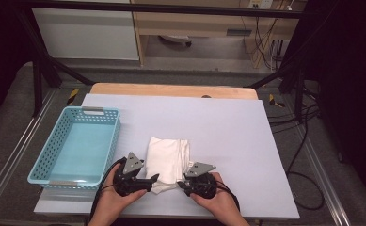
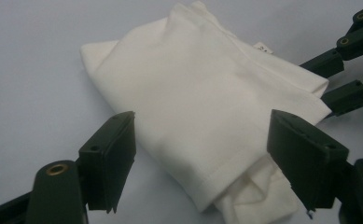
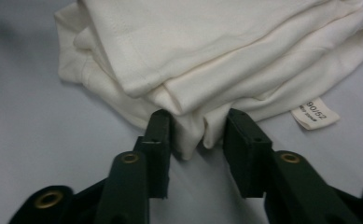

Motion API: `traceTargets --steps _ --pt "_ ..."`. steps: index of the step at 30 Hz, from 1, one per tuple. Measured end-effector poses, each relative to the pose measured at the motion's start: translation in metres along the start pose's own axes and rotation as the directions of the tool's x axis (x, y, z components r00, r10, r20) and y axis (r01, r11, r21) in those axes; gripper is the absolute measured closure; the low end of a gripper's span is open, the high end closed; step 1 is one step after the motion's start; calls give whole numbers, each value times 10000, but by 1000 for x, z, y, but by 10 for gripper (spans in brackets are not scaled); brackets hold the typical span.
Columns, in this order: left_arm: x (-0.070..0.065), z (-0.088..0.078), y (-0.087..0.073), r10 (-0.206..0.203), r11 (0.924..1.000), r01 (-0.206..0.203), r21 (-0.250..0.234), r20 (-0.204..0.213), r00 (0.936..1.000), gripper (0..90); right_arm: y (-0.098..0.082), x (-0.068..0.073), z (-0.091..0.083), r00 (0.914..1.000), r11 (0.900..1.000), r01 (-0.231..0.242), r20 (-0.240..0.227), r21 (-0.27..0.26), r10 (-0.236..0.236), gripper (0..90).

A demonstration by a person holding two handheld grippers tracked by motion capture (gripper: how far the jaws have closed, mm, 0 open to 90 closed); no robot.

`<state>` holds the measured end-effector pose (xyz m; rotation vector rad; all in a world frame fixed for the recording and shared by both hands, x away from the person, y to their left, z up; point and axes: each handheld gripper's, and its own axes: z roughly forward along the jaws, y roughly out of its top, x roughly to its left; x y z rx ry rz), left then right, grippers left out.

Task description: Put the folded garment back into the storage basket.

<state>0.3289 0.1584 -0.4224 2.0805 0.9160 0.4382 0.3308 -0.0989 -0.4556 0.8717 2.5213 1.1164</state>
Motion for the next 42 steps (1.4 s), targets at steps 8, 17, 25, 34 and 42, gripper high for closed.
traceTargets --steps 8,17,25,34,42 --pt "-1 0 1 25 10000 -25 -31 -6 10000 230 -1 -2 -3 9998 10000 -57 -202 9 57 811" --pt "1 -3 1 -63 9999 61 -138 -138 9999 215 -6 3 -14 9994 9999 110 -340 81 -107 829" --pt "0 -3 1 -38 9999 36 -156 -103 9999 214 -20 7 -36 9990 9991 -152 -420 396 169 758" --pt "-1 -3 2 12 9998 -15 -196 -164 9999 213 -16 7 -29 9992 9989 -401 -80 246 403 429" --pt "0 -4 2 39 9997 -44 -246 -201 9998 212 -10 8 -19 9992 9992 -269 -303 295 278 729"
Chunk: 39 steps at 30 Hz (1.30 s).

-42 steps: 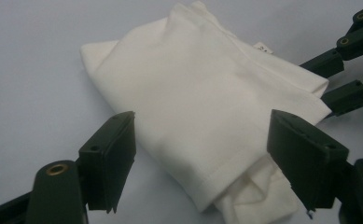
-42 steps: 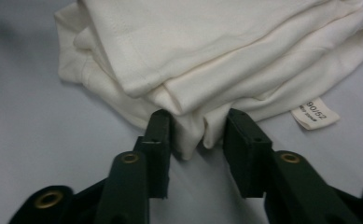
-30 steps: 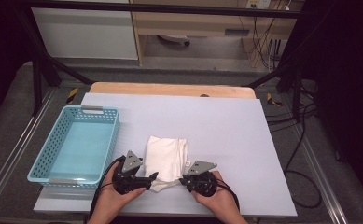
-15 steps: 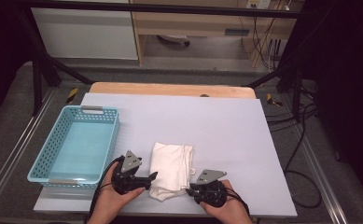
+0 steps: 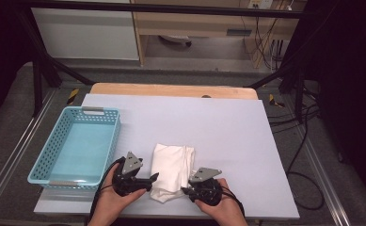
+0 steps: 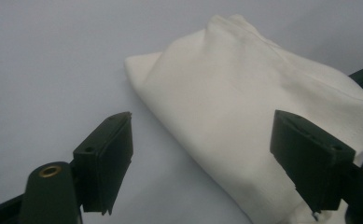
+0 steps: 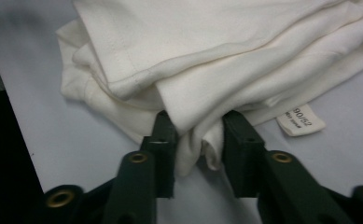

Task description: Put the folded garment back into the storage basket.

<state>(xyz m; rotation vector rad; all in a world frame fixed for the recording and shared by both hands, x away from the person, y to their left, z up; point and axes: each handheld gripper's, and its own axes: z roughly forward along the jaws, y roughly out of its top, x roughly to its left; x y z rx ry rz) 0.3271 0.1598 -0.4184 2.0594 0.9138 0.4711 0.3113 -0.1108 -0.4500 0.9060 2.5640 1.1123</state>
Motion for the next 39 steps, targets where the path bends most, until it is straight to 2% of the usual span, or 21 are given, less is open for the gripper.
traceTargets --steps 4,13,15,22,25,28,30,32,34,35,36,39 --pt "0 0 0 -40 10000 40 -30 41 10000 210 -2 0 -2 10000 10000 8 -70 -58 -8 783" --pt "-3 -2 9 -88 9997 92 -244 165 9998 172 -7 -1 -10 10000 9999 -55 -29 97 56 791" --pt "-4 1 15 49 9998 -46 -218 160 9999 153 -8 -3 -9 9997 9998 -193 -114 34 194 787" --pt "0 17 52 366 9992 -367 -162 -94 9993 121 -9 -4 -9 9998 10000 -87 -185 25 87 777" --pt "9 28 70 307 9994 -311 -150 -283 9991 121 -9 -4 -8 9998 10000 -35 -172 34 36 777" --pt "20 46 79 76 10000 -77 -31 -430 9990 131 -9 -4 -8 9998 10000 -31 -207 14 31 775" --pt "27 55 78 -129 9999 130 21 -468 9988 141 -10 -4 -8 9997 9999 -113 -225 0 113 772" --pt "32 62 75 -542 9985 542 -8 -365 9979 148 -10 -4 -8 9998 10000 -59 -181 16 59 768" --pt "33 65 69 -590 9981 596 160 -366 9976 159 -10 -4 -8 9998 9999 -117 -183 49 117 764" --pt "33 65 66 -480 9985 492 245 -474 9977 160 -9 -4 -8 9997 9999 -134 -196 84 135 760" --pt "34 64 62 -570 9982 580 137 -642 9963 165 -9 -5 -8 9996 9998 -113 -240 137 116 756" --pt "39 61 52 -913 9958 917 20 -767 9929 242 -8 -5 -7 9995 9997 -124 -300 208 130 750"
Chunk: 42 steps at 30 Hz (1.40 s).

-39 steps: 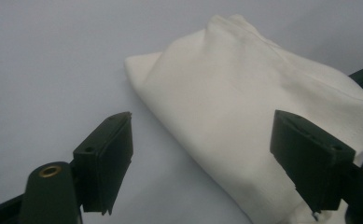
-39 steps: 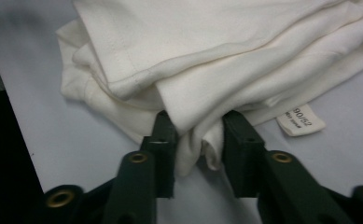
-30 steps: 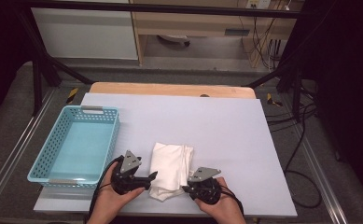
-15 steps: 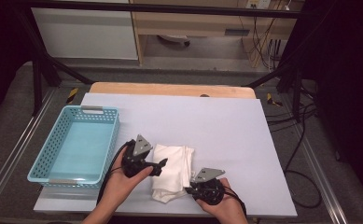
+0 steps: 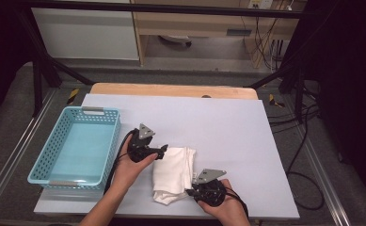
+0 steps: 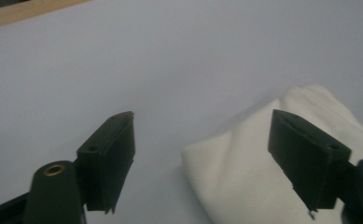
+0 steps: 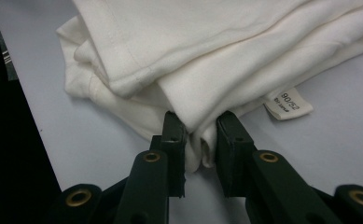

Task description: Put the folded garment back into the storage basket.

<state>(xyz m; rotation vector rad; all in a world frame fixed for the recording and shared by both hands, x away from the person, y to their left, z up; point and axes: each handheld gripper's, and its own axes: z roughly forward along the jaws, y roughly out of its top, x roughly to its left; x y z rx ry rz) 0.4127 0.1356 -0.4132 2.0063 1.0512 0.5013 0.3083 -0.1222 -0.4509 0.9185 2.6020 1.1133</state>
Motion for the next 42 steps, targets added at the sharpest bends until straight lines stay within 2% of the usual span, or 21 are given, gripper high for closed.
traceTargets --steps 3,10,15,19,22,25,28,34,38,42 --pt "5 2 -7 -83 9999 85 84 -260 9996 273 -1 2 0 9999 10000 64 106 -31 -64 750" --pt "11 13 -10 -167 9995 175 251 -310 9994 390 -2 -1 0 10000 9999 -8 -37 -148 8 750" --pt "12 24 -15 -150 9961 148 872 14 9999 429 -3 -1 0 9999 9998 74 -101 -167 -75 749" --pt "9 31 -21 -76 9929 52 1186 193 9998 452 -3 0 0 9998 9996 196 -17 -196 -196 748" --pt "6 31 -23 -99 9937 41 1123 510 9986 513 -3 0 0 9997 9996 231 -27 -176 -232 748" --pt "5 31 -25 -150 9944 80 1058 659 9977 556 -3 0 0 9997 9995 261 -34 -183 -261 748" --pt "3 30 -25 -167 9944 59 1058 1018 9947 669 -3 -1 0 9995 9992 319 -53 -228 -320 750" --pt "-1 29 -25 84 9954 -191 940 1126 9936 823 -2 1 0 9983 9978 589 -3 -292 -589 781" --pt "-1 23 -20 -40 9969 -54 779 1196 9928 854 1 1 -3 9977 9965 678 -25 -491 -680 792" --pt "-2 13 -9 41 9980 -128 616 1399 9902 857 2 -1 -8 9976 9946 642 -219 -818 -662 795"
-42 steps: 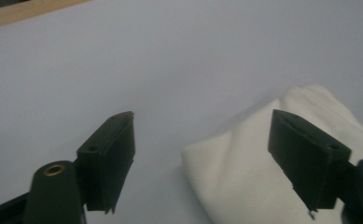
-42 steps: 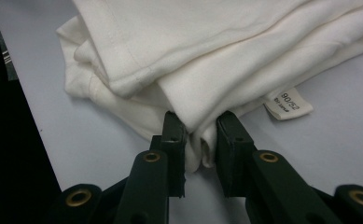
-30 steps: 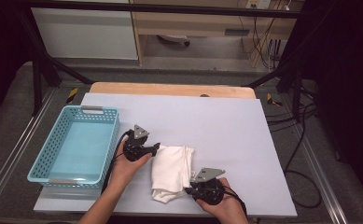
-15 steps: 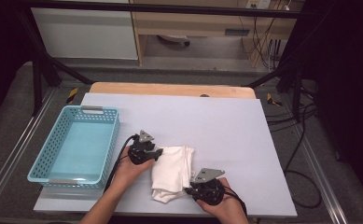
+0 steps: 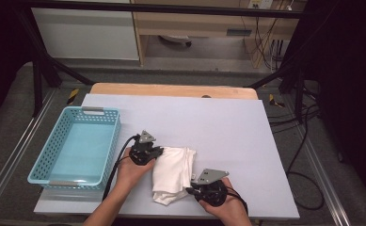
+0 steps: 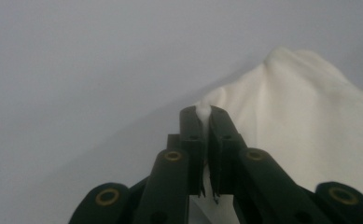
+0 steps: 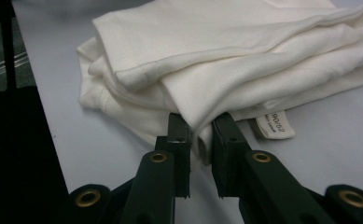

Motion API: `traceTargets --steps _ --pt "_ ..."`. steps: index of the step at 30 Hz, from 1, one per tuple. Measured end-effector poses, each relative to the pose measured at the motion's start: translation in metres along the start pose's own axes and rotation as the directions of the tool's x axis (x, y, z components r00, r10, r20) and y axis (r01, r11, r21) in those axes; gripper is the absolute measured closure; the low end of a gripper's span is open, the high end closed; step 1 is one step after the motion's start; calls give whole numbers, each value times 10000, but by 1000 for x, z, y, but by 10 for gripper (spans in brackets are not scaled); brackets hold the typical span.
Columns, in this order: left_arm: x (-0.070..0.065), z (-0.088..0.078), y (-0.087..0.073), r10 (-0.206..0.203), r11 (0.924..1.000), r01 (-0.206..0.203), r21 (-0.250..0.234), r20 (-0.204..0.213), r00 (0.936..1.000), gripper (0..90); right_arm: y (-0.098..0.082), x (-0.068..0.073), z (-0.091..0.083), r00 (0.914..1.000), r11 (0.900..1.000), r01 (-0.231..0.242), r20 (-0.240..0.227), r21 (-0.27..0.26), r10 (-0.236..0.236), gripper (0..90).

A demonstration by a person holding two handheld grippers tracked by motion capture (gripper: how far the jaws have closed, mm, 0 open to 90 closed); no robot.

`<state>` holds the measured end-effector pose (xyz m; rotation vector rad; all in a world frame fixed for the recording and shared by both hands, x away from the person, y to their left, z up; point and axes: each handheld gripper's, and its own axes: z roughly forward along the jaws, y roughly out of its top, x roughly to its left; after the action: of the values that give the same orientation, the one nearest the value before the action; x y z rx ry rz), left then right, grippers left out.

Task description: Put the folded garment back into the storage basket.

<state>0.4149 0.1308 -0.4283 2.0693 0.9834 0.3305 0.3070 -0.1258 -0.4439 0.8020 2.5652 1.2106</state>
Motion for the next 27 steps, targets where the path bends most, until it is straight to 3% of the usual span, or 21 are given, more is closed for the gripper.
traceTargets --steps 5,11,27 --pt "-8 -13 10 252 9993 -247 -296 161 9996 857 1 1 -5 9999 9997 -23 -119 -259 20 796" --pt "-12 -23 14 290 9982 -274 -543 298 9991 858 2 1 -9 9999 9991 -58 -127 -410 53 796" --pt "-15 -31 12 482 9974 -473 -548 153 9987 859 5 2 -14 9994 9981 -130 -326 -599 110 797"
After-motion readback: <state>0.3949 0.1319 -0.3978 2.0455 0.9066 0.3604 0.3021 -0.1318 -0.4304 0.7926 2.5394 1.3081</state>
